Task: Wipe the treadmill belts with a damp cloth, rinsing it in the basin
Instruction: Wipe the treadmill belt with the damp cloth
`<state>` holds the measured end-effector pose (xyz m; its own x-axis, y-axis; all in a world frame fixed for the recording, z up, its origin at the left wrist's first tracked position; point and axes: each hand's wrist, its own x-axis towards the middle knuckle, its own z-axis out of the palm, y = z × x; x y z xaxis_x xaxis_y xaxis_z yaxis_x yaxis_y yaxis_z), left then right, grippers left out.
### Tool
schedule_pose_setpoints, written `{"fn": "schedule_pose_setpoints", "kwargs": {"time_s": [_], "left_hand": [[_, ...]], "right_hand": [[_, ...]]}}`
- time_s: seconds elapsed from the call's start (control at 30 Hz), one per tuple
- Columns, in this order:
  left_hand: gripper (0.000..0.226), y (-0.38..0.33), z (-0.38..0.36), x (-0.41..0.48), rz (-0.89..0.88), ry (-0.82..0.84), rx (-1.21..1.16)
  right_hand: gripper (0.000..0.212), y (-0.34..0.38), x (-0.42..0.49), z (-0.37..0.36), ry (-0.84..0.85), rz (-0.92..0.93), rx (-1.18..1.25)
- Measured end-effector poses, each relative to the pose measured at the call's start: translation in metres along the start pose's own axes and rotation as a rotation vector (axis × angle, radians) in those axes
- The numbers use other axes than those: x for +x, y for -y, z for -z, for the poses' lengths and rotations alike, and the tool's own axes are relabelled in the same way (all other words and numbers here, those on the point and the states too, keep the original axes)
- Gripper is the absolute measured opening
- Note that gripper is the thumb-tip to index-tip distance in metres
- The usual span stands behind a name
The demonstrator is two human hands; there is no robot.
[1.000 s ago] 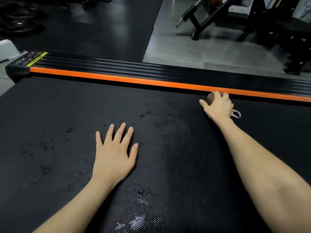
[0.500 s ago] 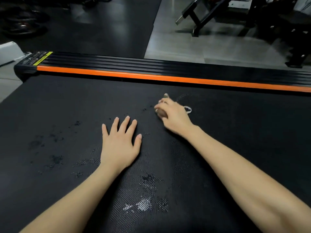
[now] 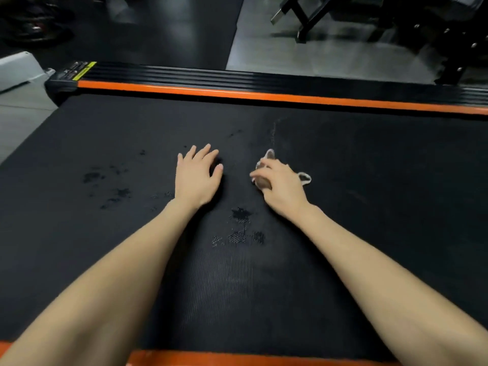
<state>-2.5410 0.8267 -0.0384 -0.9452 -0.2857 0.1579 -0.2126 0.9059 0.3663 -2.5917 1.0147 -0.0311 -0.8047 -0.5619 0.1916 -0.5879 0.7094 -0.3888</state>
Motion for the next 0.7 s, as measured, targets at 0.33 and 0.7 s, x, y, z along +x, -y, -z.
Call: {"fn": "schedule_pose_setpoints", "kwargs": {"time_s": [0.33, 0.7], "left_hand": [[0.072, 0.044, 0.034, -0.123, -0.008, 0.129, 0.228], [0.067, 0.053, 0.025, -0.139, 0.013, 0.105, 0.247]], "right_hand": [[0.057, -0.013, -0.141, 0.043, 0.239, 0.263, -0.025], [0.054, 0.09, -0.157, 0.004, 0.358, 0.374, 0.072]]}}
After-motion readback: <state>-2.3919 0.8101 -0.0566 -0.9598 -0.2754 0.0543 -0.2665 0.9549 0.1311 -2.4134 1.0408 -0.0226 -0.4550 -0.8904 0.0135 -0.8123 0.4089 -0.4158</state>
